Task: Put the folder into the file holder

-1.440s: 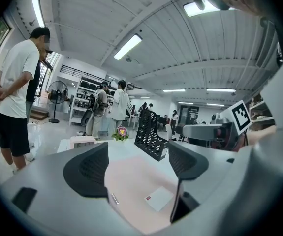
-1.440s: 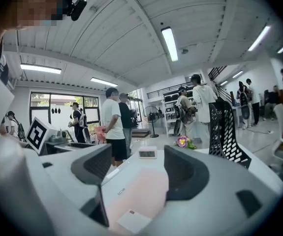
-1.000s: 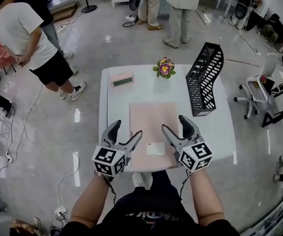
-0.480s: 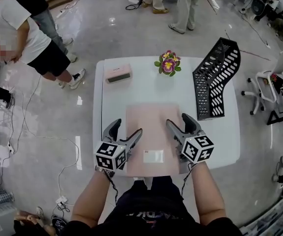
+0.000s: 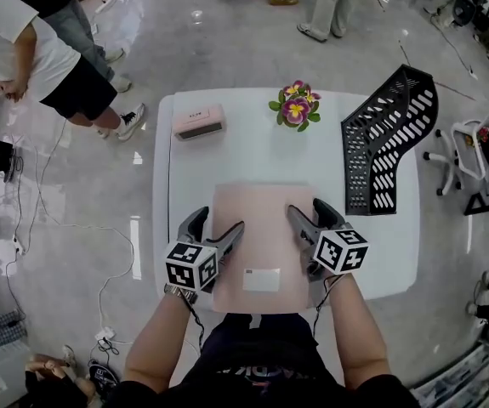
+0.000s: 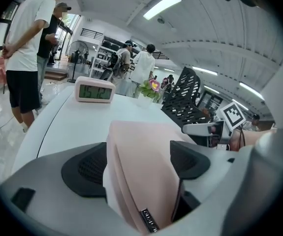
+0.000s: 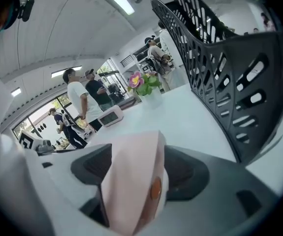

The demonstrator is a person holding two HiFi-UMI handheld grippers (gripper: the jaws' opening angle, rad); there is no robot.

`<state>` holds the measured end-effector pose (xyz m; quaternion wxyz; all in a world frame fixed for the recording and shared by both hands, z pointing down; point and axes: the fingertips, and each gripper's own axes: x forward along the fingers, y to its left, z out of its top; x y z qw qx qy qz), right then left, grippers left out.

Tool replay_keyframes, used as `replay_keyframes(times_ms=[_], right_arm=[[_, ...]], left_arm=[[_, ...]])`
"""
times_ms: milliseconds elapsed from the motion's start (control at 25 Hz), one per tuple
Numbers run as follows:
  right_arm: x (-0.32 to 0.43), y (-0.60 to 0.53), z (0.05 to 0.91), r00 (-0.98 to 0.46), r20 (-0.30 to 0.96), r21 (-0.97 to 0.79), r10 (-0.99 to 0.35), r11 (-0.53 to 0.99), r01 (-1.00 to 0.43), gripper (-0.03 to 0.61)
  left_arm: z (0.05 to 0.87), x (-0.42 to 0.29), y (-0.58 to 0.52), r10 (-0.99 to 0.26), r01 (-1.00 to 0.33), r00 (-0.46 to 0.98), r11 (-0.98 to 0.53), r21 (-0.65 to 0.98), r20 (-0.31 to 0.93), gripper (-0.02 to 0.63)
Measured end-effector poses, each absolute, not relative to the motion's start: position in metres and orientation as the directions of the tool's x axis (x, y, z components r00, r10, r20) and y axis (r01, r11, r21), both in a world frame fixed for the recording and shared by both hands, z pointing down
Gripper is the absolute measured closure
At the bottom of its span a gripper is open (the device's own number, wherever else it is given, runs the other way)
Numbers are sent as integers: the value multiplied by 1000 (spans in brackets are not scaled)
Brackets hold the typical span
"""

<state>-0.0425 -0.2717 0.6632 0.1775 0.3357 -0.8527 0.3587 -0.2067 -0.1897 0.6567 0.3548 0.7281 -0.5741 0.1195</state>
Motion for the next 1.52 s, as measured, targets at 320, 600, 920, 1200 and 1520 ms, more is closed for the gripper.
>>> replay_keyframes(times_ms=[320,600,920,1200,1520], right_arm=[[-49,-270,677,-715,579,-505,-391,516,-692,261],[-51,-270,680,-705,593,-482,-389,530,-698,261],[-51,-275,653,-705,553,-445,-443,559,-700,261],[-56,-280,595,-713,459,-368,-530,618,-695,261],[-56,-272,525,-712,337,-276,-616,658,-700,261]], left_arm=[[673,-202,-192,-724,-913,321,-65,403,611,227],[679,-197,-194,-715,-896,319,-13,444,622,227],[652,-200,-200,-747,-913,283,-18,408,601,229],[602,-206,-210,-819,-931,247,-53,362,517,230],[538,-209,-208,-885,-947,233,-113,300,402,233]])
